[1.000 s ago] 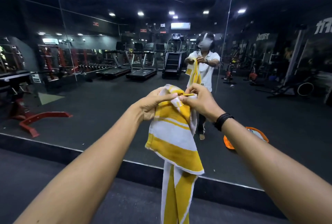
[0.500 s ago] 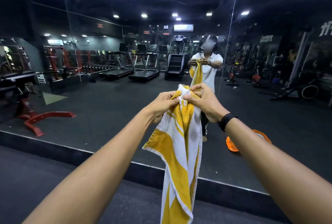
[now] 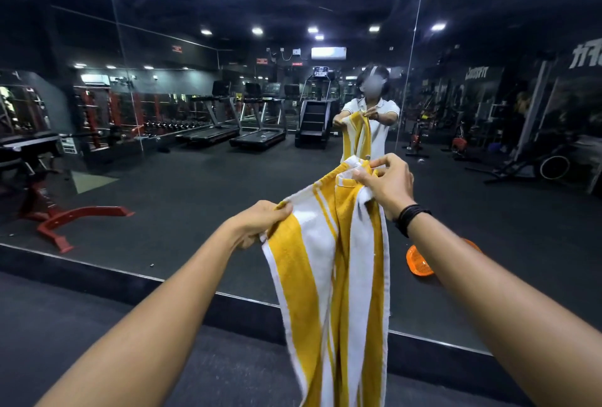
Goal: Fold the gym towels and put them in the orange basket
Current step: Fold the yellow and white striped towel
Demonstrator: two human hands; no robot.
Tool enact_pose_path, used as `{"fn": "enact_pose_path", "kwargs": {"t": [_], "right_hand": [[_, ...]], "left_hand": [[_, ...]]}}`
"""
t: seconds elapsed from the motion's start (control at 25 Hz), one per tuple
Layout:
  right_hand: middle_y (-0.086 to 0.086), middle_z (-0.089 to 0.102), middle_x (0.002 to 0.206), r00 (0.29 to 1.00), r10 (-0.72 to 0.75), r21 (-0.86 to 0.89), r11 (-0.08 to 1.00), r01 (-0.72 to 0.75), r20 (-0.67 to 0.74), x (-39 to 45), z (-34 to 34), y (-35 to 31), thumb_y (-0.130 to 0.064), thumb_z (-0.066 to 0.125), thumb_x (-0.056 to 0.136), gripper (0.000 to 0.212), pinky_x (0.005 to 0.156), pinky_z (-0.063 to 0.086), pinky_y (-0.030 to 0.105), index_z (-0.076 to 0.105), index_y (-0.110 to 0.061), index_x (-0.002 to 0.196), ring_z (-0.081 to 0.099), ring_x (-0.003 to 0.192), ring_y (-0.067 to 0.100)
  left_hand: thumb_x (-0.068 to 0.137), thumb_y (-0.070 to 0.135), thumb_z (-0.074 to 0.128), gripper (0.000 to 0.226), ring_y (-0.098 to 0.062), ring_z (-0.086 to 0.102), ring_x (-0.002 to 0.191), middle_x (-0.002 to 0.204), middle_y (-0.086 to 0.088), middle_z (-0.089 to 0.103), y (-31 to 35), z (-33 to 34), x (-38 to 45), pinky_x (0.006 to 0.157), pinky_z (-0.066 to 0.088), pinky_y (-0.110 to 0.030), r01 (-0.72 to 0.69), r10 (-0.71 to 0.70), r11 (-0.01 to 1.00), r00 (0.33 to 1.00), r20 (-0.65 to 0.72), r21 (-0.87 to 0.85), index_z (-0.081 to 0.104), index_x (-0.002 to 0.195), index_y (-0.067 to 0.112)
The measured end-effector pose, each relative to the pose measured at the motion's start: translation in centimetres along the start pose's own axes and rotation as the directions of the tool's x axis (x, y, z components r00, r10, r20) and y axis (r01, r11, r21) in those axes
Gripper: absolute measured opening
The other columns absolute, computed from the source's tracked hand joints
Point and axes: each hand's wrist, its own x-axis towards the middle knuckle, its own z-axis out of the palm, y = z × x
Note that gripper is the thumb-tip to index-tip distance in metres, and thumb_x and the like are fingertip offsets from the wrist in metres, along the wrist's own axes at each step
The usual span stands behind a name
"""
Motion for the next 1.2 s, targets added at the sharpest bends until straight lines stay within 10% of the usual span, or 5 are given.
{"fn": "enact_pose_path", "kwargs": {"t": [0.44,0.64,0.8,0.96,1.2], "right_hand": [[0.011,0.066,0.071,0.878,0.228,0.168,0.932,-0.322,0.422,-0.4,1.2,0.4,0.013,0.069,0.071,0.014,0.065,0.055,0.022,0.066,0.0,0.067,0.066,0.067,0.018],[0.012,0.07,0.081,0.924,0.039,-0.289,0.954,0.08,0.381,-1.3,0.7,0.1,0.004,0.07,0.076,0.013,0.076,0.058,0.037,0.07,-0.009,0.073,0.069,0.083,0.028],[0.005,0.061,0.083,0.932,-0.163,-0.721,0.595,0.354,0.323,-3.1,0.2,-1.3,-0.015,0.06,0.086,0.007,0.065,0.04,0.029,0.066,-0.013,0.085,0.063,0.087,0.034],[0.006,0.066,0.06,0.914,-0.07,-0.275,0.942,0.193,0.401,-2.3,1.1,-1.0,-0.018,0.064,0.089,0.03,0.058,0.053,0.032,0.063,-0.01,0.059,0.061,0.059,0.021],[0.002,0.061,0.084,0.793,0.05,-0.286,0.945,0.16,0.607,-2.9,2.0,4.9,-0.03,0.079,0.078,0.027,0.066,0.049,0.03,0.057,-0.017,0.085,0.056,0.073,0.012]], "left_hand": [[0.099,0.021,0.051,0.017,-0.017,0.06,0.068,0.081,-0.008,0.062,4.9,3.7,1.4,0.06,0.053,-0.032,0.096,-0.169,0.869,0.98,-0.109,-0.485,0.057,0.091,0.006],[0.095,0.01,0.048,0.012,-0.014,0.06,0.051,0.061,-0.005,0.061,5.0,4.2,0.8,0.046,0.054,-0.028,0.145,-0.237,0.843,0.964,-0.116,-0.518,0.057,0.087,0.009],[0.091,0.005,0.044,0.028,-0.008,0.043,0.037,0.046,-0.001,0.046,5.1,4.4,0.3,0.036,0.041,-0.016,0.191,-0.282,0.833,0.954,-0.1,-0.519,0.048,0.065,0.013],[0.093,0.0,0.044,0.019,-0.005,0.031,0.029,0.06,-0.005,0.039,4.8,5.6,0.5,0.032,0.033,-0.012,0.213,-0.277,0.851,0.958,-0.067,-0.48,0.049,0.076,0.008],[0.1,0.018,0.049,0.03,-0.006,0.039,0.035,0.057,-0.004,0.044,6.5,4.4,-0.2,0.031,0.029,-0.013,0.112,-0.136,0.888,0.991,-0.021,-0.446,0.046,0.072,0.01]]}}
